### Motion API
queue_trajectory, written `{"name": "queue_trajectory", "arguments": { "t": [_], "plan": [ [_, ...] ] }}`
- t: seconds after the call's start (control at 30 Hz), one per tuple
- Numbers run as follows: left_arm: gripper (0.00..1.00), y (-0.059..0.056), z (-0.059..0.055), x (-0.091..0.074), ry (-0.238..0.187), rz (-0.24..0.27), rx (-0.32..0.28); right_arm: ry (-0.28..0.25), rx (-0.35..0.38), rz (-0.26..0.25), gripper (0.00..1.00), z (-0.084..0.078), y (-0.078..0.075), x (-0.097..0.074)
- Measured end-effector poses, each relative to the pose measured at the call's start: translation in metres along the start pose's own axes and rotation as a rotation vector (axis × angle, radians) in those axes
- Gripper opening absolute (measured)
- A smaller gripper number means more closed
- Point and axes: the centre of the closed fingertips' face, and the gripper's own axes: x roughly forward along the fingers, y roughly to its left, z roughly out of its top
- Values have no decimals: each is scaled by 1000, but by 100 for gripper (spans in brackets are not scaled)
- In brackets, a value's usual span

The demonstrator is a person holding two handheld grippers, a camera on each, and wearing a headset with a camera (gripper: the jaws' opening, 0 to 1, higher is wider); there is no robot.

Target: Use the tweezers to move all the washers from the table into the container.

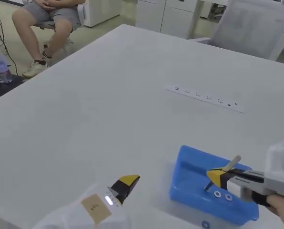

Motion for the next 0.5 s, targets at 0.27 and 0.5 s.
{"name": "queue_trajectory", "arguments": {
  "t": [0.27, 0.5],
  "plan": [
    [87, 0, -1, 0, 5, -1, 1, -4, -6, 0, 3, -1, -3, 0],
    [87, 0, -3, 0, 15, -3, 5, -26, -24, 13, 4, 2, 3, -5]
  ]
}}
